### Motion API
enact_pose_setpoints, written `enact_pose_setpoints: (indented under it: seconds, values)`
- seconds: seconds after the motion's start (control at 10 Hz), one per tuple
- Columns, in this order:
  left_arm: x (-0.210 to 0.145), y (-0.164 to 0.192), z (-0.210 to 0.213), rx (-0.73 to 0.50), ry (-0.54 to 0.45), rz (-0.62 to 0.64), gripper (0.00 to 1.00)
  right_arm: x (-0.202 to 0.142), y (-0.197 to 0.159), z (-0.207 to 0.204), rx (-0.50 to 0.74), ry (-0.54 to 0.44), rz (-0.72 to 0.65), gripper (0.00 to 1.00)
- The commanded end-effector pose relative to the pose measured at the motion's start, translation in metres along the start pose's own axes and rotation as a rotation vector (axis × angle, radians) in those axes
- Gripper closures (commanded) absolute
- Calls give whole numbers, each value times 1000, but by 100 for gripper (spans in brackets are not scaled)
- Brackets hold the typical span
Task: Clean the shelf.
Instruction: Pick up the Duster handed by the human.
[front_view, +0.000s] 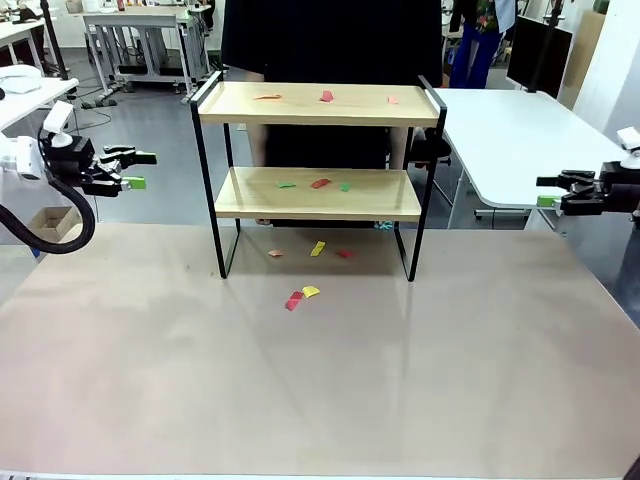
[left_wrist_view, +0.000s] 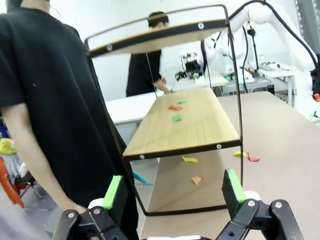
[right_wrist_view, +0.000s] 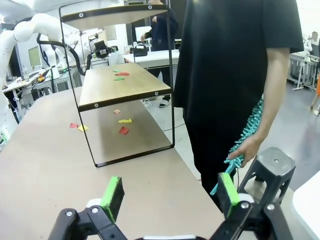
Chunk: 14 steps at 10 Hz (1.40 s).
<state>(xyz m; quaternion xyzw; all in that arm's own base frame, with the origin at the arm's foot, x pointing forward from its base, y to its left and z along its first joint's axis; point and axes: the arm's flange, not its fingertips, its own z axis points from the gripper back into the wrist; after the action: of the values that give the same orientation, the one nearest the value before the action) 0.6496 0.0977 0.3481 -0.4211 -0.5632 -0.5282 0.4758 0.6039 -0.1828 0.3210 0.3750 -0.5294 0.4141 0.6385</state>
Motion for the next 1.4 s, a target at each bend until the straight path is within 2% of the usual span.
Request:
enact_pose_setpoints:
  seconds: [0.0,0.6,1.1,1.3]
  values:
    - [7,0,12,28,-105,-35,0,3,-9,3,2,-41,43,0]
    - [12,-2,41,115,-182,13,0,12,-11,7,-9,-64,45,0]
    - [6,-1,34,81,-155,78,0,9,-9,8,-4,-30,27,0]
    - [7,-2,38,103,-151,50,0,9,-9,8,-4,-30,27,0]
